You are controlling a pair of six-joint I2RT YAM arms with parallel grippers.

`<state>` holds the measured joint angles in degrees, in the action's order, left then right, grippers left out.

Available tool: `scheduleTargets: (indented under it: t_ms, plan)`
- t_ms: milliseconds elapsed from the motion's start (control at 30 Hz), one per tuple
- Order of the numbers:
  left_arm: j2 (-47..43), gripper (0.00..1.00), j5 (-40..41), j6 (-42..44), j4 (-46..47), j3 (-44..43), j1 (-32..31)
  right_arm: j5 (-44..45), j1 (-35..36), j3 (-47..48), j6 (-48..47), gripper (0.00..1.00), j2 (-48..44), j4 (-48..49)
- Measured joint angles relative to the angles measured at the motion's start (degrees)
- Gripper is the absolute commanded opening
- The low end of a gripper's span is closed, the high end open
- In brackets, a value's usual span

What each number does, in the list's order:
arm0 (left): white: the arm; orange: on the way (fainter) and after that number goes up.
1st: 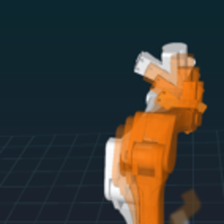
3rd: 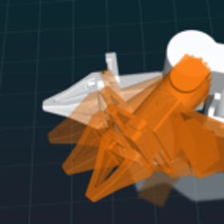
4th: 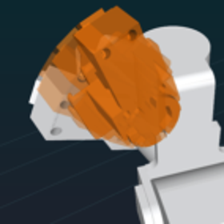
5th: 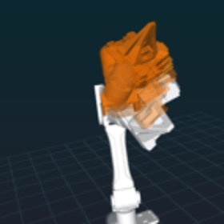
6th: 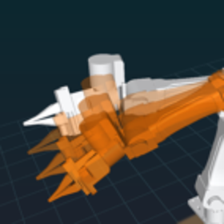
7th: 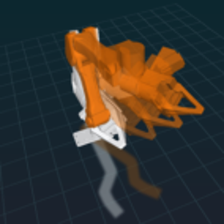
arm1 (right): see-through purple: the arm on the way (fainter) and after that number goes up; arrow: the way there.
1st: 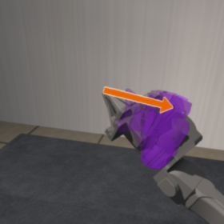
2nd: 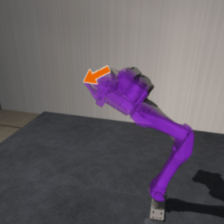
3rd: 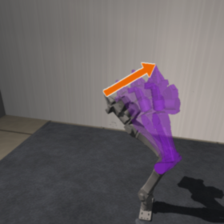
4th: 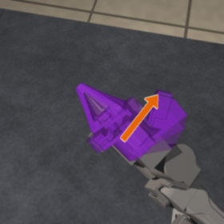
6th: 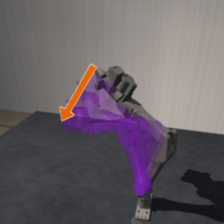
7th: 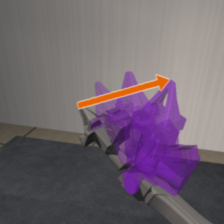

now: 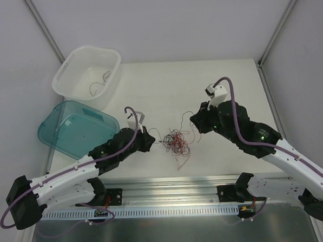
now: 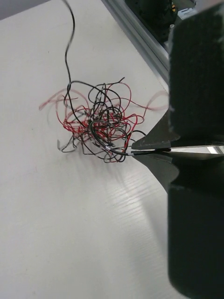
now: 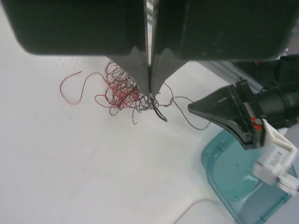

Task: Untangle the cables

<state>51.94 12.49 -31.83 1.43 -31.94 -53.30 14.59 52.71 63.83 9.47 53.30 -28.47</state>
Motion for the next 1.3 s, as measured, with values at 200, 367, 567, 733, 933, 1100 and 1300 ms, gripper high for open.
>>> scheduleTargets:
  t_ms: [200, 367, 567, 733, 933, 1100, 1300]
  plan:
    - [8.1, 0.0, 1.6, -1.0, -0.1, 1.3, 0.0, 3.8, -0.1, 9.9, -4.8, 0.01, -0.9, -4.6]
    - [15.0, 0.0, 1.5, -2.5, -0.2, 1.2, 0.5, 7.6, -0.5, 16.4, -9.3, 0.01, -3.8, -5.8]
    - [20.8, 0.0, 1.2, -6.4, -1.7, 0.2, 4.0, 10.8, -0.8, 23.1, -14.4, 0.01, -7.6, -6.1]
    - [21.7, 0.0, 0.8, -8.8, -2.8, -0.3, 7.5, 15.1, -0.9, 26.9, -18.5, 0.01, -9.7, -4.7]
    - [21.9, 0.0, 0.2, -10.3, -4.5, -0.3, 11.4, 22.5, -0.9, 27.1, -23.6, 0.01, -11.0, -3.7]
    - [21.9, 0.0, 0.1, -9.8, -5.9, -1.1, 14.4, 28.5, -0.9, 26.8, -25.4, 0.0, -11.0, -4.6]
    - [19.4, 0.0, 0.1, -5.6, -8.3, -5.0, 18.3, 35.6, -2.7, 15.2, -22.9, 0.01, -12.0, -7.5]
